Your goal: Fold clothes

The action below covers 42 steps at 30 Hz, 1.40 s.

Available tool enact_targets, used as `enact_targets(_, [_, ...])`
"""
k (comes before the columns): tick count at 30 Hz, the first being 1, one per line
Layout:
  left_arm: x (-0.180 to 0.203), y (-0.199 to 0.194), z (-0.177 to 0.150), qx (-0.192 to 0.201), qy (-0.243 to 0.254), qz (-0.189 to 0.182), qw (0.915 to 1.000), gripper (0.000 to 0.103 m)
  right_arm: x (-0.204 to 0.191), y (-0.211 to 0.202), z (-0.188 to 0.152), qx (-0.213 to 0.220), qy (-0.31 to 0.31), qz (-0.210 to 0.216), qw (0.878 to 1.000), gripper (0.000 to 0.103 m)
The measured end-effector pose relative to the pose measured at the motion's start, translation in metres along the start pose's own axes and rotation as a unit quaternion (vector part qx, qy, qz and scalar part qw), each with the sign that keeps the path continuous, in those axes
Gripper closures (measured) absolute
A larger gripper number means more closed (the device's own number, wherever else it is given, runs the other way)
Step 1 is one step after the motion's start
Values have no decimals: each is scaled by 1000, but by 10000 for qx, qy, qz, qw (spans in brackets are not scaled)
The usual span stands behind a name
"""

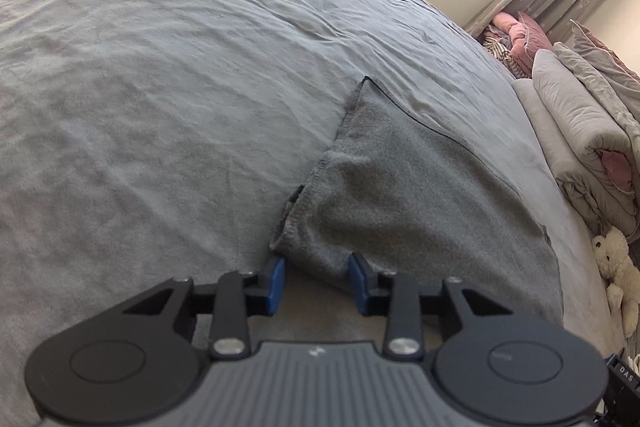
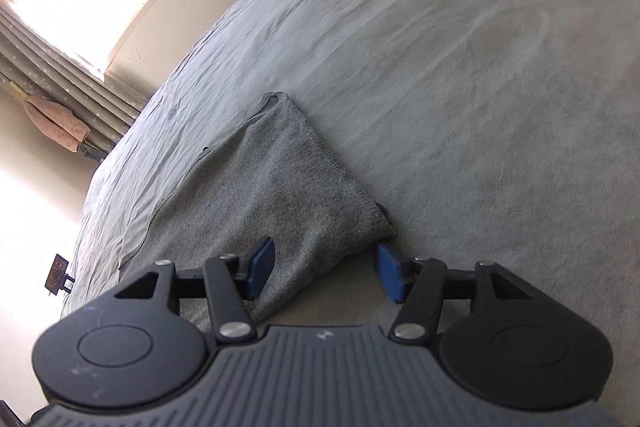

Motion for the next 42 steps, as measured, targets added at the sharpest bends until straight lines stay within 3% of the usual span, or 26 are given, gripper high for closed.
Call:
enact_targets(5, [-9,2,5,-53,-248,-29,9997,93,7,1,3,127,201,-31,9997,63])
enact_targets(10, [-14,4,4,-71,-500,-118,9987,93,13,-1,3,190,428,34,9989,63])
enact_targets(14, [-10,3,4,-40,-337,-65,9994,91,8,0,3,249,266,-5,9993,64])
enact_targets(16, [-8,3,4,-18,-229,-35,9997,95,6,1,2,279,117,-60,9995,78])
enact_targets(20, [-7,-1,10,-11,-280,-62,9996,99,0,0,7,398,-47,61,9992,92])
enact_targets(23, [-8,-10,21,99,-507,-278,9983,99,-16,-10,15,648,-329,405,9965,94])
enact_targets(26, [-9,-12,24,134,-528,-288,9981,99,-23,-14,19,753,-480,475,9949,95])
enact_targets(31, [-8,-3,11,-121,-337,7,9994,99,-6,-3,16,538,-250,128,9982,95])
enact_targets(34, [-6,-3,11,-118,-211,53,9997,99,-12,-7,17,624,-305,198,9974,96])
enact_targets(37, [-11,-2,12,-174,-352,59,9992,93,-18,-10,19,704,-425,269,9962,96])
enact_targets(42, [-20,-2,15,-282,-654,76,9974,84,0,2,12,452,-174,-75,9988,96])
Point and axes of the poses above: each gripper's, at about its wrist camera, not at the fingertips, and y roughly the way its jaws point, x to its right, z to its top, the point moved 3 cm from there along y, roughly the way its jaws point, and after that the axes turned 12 degrees about x, right-handed, at the moved point
